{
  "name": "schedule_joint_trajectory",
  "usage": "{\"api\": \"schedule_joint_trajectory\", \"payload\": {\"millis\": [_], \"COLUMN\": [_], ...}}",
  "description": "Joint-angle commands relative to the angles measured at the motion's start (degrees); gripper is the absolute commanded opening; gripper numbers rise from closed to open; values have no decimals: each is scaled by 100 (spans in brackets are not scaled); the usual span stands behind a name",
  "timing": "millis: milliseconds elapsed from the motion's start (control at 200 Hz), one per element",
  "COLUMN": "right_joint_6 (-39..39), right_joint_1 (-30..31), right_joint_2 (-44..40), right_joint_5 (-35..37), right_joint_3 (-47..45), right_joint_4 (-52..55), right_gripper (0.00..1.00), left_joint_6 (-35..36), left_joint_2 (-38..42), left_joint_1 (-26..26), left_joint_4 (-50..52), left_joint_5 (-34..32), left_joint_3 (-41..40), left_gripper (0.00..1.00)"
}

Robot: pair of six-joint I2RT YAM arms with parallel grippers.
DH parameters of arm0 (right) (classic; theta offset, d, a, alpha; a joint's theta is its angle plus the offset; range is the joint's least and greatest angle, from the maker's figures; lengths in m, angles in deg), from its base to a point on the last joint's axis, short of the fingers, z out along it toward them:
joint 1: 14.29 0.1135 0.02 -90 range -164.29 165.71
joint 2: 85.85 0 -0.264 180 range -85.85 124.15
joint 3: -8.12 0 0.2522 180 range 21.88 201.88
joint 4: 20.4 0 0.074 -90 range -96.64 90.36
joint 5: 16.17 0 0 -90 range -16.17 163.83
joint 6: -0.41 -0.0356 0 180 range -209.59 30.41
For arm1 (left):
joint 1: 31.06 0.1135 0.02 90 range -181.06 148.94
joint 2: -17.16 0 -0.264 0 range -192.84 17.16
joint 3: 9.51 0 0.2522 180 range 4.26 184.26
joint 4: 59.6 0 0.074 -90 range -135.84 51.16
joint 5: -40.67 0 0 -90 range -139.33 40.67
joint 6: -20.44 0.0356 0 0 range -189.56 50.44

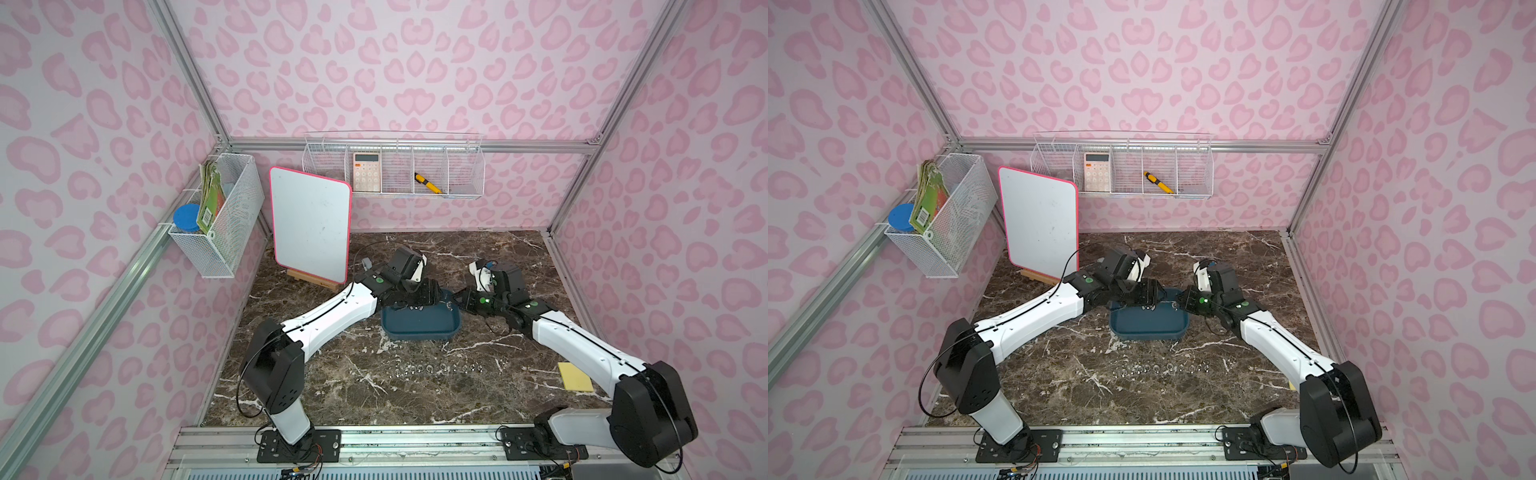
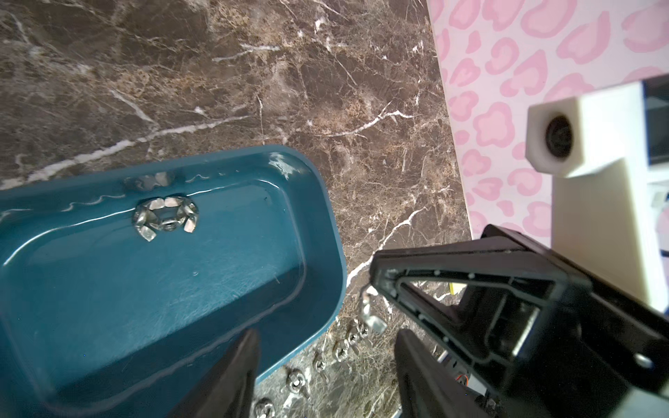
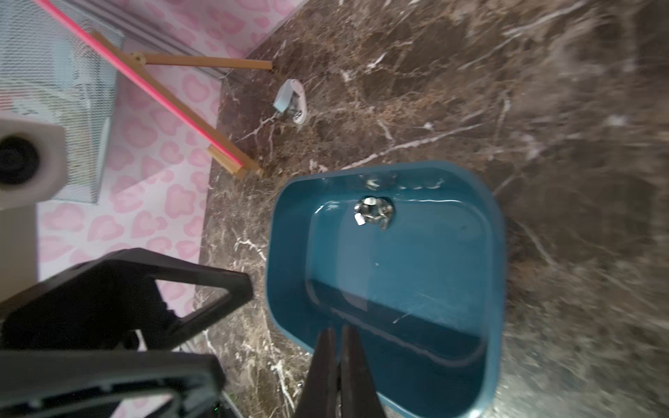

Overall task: Take out the wing nut from the storage box
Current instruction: Pick up the wing nut from the storage box, then place the wing nut at the center of the board.

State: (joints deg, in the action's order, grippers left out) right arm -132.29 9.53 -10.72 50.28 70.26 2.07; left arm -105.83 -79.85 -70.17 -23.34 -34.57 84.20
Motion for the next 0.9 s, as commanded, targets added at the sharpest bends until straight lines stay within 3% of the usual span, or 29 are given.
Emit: {"api": "schedule_joint_trajectory", "payload": {"millis": [0, 185, 470, 895], "right_joint_6": [337, 623, 696, 607], "right_joint_1": [-75, -182, -247, -55], "right_joint_2": [-235, -715, -1012, -458], "right_joint_5": [381, 915, 1598, 1803], "right_joint_3": [-143, -469, -933, -1230], "right_joint_4": [733, 1665, 2713, 2613], "right_gripper": [0, 0, 0, 0], "left_joint_6": [-71, -107, -95, -134], "left_joint_2": [148, 424, 688, 805], "left_joint_1": [106, 308, 524, 537], "left_joint_4": [123, 169, 251, 250], "left_joint_5": [-133, -228, -325, -341], "left_joint_3": [-99, -365, -601, -696], "left_gripper": [74, 98, 98, 98]}}
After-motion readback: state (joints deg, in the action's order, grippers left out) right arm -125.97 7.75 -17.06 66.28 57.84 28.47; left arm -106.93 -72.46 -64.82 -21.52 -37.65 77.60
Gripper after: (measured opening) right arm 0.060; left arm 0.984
